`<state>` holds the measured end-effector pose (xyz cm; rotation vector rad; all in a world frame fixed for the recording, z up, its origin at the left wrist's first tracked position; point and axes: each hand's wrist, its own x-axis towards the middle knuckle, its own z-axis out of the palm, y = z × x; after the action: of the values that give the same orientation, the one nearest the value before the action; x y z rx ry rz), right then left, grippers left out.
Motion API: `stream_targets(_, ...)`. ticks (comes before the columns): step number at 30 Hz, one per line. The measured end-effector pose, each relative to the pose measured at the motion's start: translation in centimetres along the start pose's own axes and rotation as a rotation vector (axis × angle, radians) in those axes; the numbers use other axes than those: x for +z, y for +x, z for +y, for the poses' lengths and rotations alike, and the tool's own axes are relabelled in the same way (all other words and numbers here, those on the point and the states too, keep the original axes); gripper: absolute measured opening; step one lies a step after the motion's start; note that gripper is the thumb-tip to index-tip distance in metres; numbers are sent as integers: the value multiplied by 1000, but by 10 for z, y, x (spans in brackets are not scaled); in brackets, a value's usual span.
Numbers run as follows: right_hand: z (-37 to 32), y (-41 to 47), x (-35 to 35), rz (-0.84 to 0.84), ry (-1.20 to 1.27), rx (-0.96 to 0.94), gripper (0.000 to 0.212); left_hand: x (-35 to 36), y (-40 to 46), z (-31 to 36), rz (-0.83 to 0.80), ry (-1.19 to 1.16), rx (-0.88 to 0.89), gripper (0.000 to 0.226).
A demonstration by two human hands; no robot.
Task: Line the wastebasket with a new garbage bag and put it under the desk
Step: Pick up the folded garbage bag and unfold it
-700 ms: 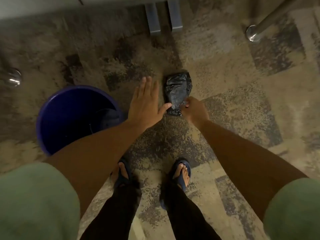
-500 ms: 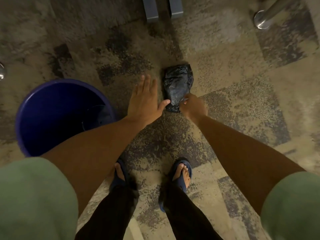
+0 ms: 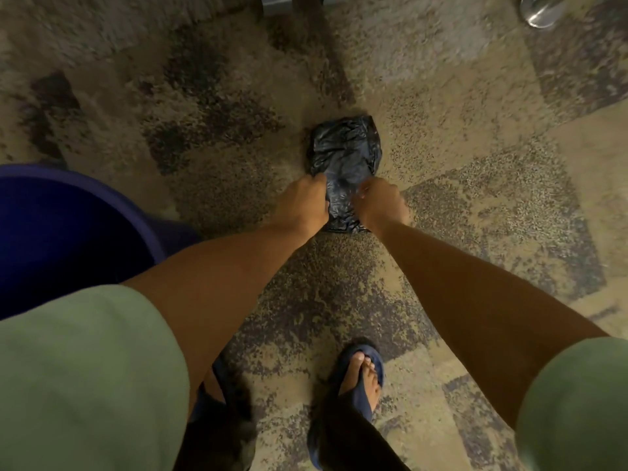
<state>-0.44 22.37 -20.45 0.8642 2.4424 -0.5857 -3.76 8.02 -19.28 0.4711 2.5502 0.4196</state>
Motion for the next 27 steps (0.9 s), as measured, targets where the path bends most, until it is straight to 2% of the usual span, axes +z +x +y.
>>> stream_targets(4,7,17,20,31,-74,-62,32,25,26,-2,0,-45,-53,48)
stream_targets(8,9,28,39,75,-135,-78,38,45,46,-4,-5,33,11,59)
stream_targets(14,12,45,56,120,-144,-75,14,71,58,-10,22,-10,-14,26)
stream_targets(16,11,48,54,133,-115,-54,15,71,58,-12,53,-43,-31,18)
stream_targets(22,7,35,40,171,-65,-92,16,53,44,-13,141,-80,-41,16)
stream_targets(27,6,5,19,169,24,-164,18,26,20,-8,200,-25,36,20)
